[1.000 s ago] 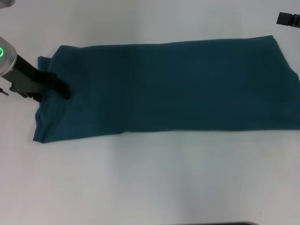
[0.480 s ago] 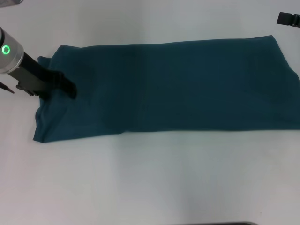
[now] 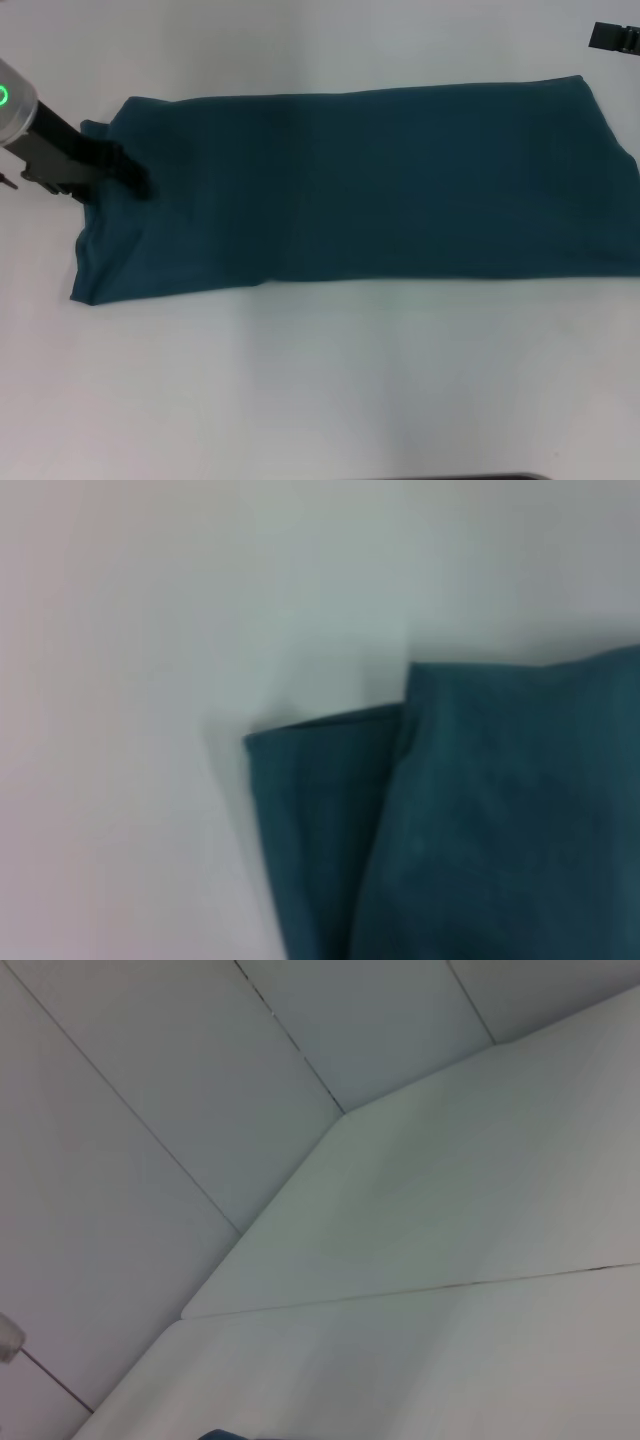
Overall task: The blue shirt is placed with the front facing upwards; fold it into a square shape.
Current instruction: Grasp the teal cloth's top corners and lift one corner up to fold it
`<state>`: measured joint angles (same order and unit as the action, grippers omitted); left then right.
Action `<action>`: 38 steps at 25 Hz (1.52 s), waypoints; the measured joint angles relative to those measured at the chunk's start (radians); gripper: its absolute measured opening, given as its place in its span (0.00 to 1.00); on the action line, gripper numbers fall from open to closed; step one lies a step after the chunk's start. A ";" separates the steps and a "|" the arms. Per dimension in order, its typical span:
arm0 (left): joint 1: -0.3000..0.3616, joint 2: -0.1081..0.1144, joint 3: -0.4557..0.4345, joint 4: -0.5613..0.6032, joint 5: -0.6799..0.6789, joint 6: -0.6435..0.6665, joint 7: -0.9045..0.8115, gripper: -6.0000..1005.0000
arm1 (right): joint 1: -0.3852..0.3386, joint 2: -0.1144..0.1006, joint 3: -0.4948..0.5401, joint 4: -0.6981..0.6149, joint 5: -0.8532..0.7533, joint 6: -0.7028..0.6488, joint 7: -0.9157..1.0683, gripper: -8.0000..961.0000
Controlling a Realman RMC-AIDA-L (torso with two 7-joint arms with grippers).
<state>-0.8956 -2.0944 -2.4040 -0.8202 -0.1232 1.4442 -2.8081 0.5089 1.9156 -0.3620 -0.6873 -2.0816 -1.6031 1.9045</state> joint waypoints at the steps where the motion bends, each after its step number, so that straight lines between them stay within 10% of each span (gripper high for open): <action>1: 0.002 0.002 -0.002 0.001 0.002 -0.001 -0.001 0.76 | 0.001 0.000 0.000 0.000 0.000 0.001 0.000 0.70; 38: 0.009 0.004 -0.001 0.059 -0.003 -0.032 -0.013 0.76 | -0.003 -0.004 0.000 -0.002 0.000 0.000 0.003 0.70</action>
<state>-0.8869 -2.0902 -2.4045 -0.7609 -0.1258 1.4121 -2.8213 0.5060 1.9118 -0.3620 -0.6888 -2.0816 -1.6031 1.9077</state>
